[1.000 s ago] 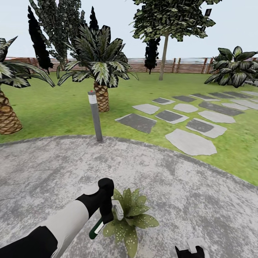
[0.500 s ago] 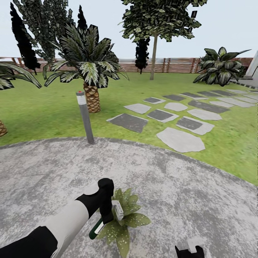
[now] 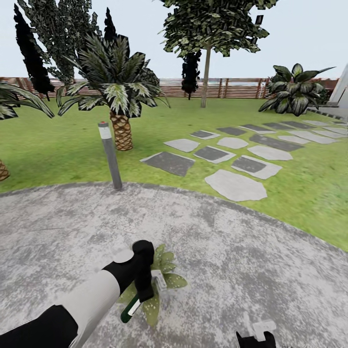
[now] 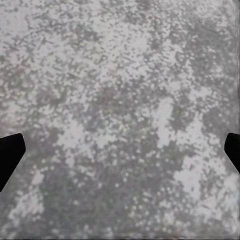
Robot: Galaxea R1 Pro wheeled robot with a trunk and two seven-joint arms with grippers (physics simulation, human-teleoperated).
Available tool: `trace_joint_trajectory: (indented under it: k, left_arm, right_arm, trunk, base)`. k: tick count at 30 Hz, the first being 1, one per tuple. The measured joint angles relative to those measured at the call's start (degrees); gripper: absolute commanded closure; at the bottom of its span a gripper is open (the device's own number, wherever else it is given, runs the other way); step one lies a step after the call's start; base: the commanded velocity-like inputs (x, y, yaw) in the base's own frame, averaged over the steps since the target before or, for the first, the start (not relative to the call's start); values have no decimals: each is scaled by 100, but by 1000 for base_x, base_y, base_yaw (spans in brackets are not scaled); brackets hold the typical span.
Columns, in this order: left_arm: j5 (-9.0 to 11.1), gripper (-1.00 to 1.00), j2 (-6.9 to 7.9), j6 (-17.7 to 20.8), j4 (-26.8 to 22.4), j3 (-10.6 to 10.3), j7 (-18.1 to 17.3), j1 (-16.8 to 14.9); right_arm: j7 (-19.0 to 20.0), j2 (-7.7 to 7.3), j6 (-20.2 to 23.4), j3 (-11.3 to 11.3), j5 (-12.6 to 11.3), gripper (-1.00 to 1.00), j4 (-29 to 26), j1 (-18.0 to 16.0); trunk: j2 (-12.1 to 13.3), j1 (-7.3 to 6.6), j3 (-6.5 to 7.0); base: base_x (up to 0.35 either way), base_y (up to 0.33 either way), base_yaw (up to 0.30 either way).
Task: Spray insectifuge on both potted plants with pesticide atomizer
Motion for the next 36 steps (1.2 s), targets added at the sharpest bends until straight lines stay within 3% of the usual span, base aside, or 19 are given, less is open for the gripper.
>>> trace_joint_trajectory:
  k: [11,12,13,15,17,18,19,21,23,26,32,36]
  left_arm:
    - [48,100,-16,0,-37,25,34,3]
    - [57,100,-14,-3,-59,110,124,10]
    - [116,100,-14,-32,-74,367,337,104]
    - [316,100,-21,-66,-89,444,418,224]
    - [670,100,-21,-306,-89,474,779,273]
    - [865,100,-21,-440,-82,478,976,280]
    - [1343,100,-20,-637,-65,478,1306,286]
    - [1797,100,-15,-851,-53,473,1648,288]
    - [2054,100,-10,-1073,-27,471,1930,289]
    - [2190,100,-10,-1228,-6,470,2087,325]
    - [2221,100,1,-1279,-50,478,2412,541]
    - [2280,100,4,-1276,1,666,2522,575]
  right_arm:
    - [0,-1,1,0,5,-100,0,0]
    - [0,-2,2,0,6,-100,0,0]
    - [0,-2,2,0,6,-100,0,0]
    - [0,6,0,1,0,-100,-1,0]
    - [0,25,-4,3,-2,-100,1,0]
    - [0,21,-6,1,-2,-100,0,0]
    - [0,17,-6,0,-2,-100,0,0]
    - [0,16,-7,0,-2,-100,0,0]
    - [1,16,-6,0,-3,-100,0,0]
    - [2,16,0,0,2,-100,0,0]
    - [28,12,10,21,17,-100,-9,0]
    - [32,-59,11,35,40,-100,-225,-1]
  trunk:
    - [0,-1,0]
    - [0,-1,0]
    - [0,0,0]
    - [0,0,0]
    - [0,0,0]
    - [0,0,0]
    - [0,0,0]
    - [0,-1,0]
    - [0,-1,0]
    - [0,-2,0]
    - [0,-2,0]
    - [0,-2,0]
  base:
    - [-121,-256,0]
    - [-217,-216,0]
    - [-222,-211,0]
    - [-225,-207,0]
    - [-229,-203,0]
    - [-212,-168,0]
    - [-206,-157,0]
    - [-171,-124,0]
    - [-123,-77,0]
    - [-37,-22,0]
    - [-4,-3,0]
    - [0,0,0]
